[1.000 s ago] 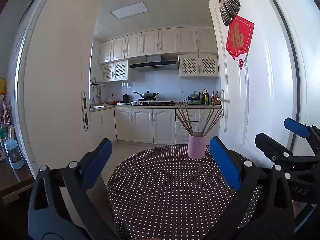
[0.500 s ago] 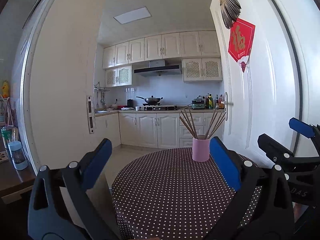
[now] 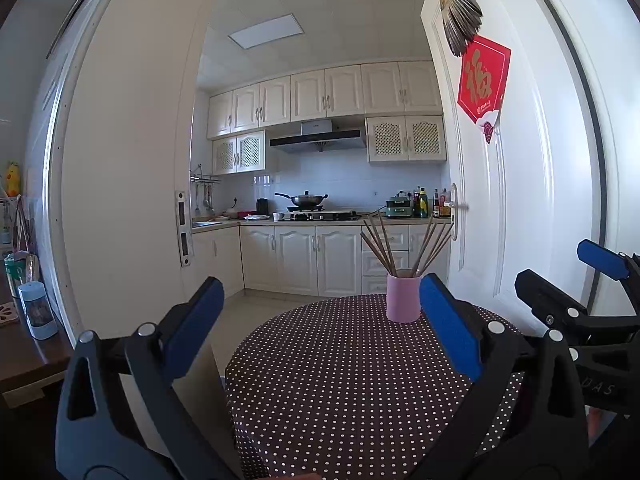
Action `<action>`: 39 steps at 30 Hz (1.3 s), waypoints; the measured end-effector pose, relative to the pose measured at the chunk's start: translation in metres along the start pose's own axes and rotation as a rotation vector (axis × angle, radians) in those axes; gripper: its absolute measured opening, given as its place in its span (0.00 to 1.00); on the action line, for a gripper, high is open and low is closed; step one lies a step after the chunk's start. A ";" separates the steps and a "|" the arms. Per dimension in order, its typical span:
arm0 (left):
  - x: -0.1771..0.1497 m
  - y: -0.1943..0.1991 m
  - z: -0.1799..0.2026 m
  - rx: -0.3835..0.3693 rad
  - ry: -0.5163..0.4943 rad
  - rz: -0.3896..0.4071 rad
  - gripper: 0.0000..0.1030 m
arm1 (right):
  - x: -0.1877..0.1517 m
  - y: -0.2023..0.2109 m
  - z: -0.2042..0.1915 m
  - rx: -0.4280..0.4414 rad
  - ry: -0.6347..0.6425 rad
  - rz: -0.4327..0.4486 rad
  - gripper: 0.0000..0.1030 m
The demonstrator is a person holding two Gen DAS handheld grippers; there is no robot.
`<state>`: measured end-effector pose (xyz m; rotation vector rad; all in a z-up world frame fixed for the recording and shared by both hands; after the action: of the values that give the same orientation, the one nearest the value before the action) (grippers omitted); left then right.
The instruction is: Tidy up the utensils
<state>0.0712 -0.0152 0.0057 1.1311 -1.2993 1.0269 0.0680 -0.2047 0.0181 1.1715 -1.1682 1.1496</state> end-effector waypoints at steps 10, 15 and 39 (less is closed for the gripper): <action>0.001 -0.003 0.002 0.002 -0.004 -0.003 0.93 | -0.001 -0.002 0.000 -0.003 -0.004 -0.006 0.92; 0.000 -0.004 0.001 0.005 -0.005 0.000 0.93 | -0.002 -0.002 -0.001 0.004 -0.006 -0.009 0.92; -0.001 -0.002 0.000 0.019 -0.014 0.001 0.93 | -0.006 -0.001 -0.006 0.000 -0.009 -0.017 0.92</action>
<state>0.0732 -0.0155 0.0045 1.1539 -1.3037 1.0350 0.0691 -0.1993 0.0121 1.1856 -1.1623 1.1324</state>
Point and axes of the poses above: each gripper's, at about its wrist camera, not at the fingertips, and y roughly against the way its jaws point, z to its right, x to its top, the point moved 5 cm from there along -y, roughly the way its jaws point, and after that the axes turned 8 degrees about -x, right-handed, at the moved point
